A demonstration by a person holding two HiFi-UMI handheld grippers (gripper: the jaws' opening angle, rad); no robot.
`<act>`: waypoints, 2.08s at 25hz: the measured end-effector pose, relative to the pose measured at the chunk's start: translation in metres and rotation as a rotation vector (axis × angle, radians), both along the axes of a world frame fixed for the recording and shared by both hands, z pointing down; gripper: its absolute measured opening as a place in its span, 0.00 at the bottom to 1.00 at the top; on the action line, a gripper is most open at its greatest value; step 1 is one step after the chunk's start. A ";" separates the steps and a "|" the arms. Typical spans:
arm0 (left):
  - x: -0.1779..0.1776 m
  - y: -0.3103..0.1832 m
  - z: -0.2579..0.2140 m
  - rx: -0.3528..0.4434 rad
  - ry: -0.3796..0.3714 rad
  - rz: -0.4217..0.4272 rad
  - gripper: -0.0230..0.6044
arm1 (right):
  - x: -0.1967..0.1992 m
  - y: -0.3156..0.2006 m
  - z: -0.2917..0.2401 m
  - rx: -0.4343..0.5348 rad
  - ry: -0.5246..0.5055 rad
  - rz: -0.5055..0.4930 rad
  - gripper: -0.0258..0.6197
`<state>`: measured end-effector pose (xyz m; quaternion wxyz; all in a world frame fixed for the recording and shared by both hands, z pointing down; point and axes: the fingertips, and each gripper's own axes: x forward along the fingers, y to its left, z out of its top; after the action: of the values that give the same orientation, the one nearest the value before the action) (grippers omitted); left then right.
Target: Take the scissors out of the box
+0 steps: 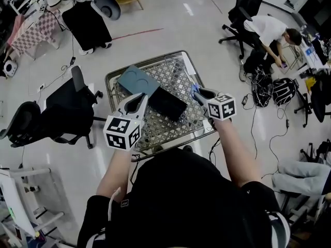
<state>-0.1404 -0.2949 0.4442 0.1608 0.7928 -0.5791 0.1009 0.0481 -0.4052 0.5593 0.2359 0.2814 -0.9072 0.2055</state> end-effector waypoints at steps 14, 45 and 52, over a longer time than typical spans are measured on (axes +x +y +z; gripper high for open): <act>0.032 -0.031 -0.045 0.068 -0.026 -0.036 0.08 | 0.040 -0.013 -0.102 0.136 -0.257 0.000 0.19; 0.012 0.007 -0.079 0.143 -0.034 -0.146 0.08 | 0.079 0.034 -0.204 0.299 -0.597 -0.019 0.19; 0.013 0.007 -0.077 0.141 -0.026 -0.144 0.08 | 0.075 0.036 -0.204 0.320 -0.574 -0.041 0.19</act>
<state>-0.1270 -0.2884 0.3675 0.1039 0.7570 -0.6425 0.0583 0.1231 -0.3690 0.3548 -0.0724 0.2272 -0.9629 0.1262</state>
